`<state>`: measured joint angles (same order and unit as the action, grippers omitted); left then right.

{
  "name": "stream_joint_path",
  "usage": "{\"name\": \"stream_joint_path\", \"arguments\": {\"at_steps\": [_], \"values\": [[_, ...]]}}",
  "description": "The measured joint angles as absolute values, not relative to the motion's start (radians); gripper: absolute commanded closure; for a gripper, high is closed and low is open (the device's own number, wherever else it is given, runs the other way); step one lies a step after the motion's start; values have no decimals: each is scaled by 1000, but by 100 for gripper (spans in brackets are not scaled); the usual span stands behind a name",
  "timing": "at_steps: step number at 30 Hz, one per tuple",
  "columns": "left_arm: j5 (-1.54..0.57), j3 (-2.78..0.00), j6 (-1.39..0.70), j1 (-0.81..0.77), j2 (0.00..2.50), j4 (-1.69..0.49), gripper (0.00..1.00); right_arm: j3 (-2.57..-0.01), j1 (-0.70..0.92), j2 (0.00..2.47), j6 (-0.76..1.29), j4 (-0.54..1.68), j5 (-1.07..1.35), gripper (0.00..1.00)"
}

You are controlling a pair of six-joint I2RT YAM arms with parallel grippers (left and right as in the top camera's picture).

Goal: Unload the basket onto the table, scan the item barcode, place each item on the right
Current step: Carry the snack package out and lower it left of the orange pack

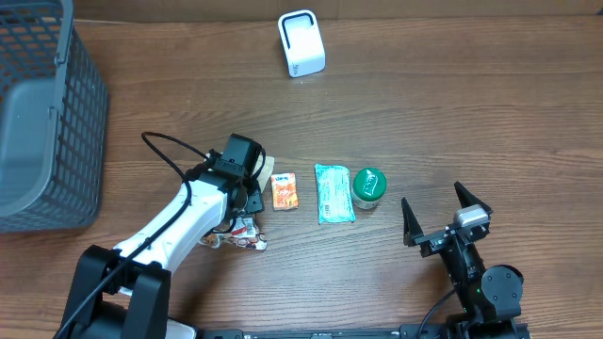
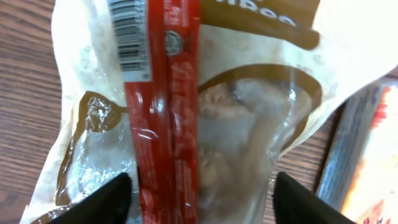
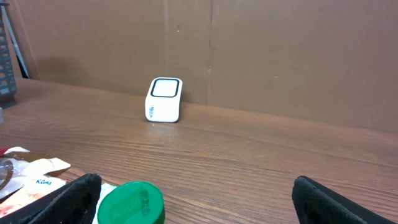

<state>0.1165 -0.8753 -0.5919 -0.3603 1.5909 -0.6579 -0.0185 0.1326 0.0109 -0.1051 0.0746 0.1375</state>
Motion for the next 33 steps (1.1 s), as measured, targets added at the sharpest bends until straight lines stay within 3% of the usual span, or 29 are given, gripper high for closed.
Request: {"name": "stream_joint_path", "arguments": {"at_steps": [12,15,22,33], "values": [[123,-1031,-539,-360,1591,-819,27,-19,133,11,-105,74,138,0],[149,-1137,-515,-351,1591,-895,0,-19,133,11,-105,75,138,0],[259,-1321,-513,-273,1591,-949,0,-19,133,11,-105,75,138,0],[428,-1332,-513,-106,1591,-936,0,-19,133,11,-105,75,138,0]]}}
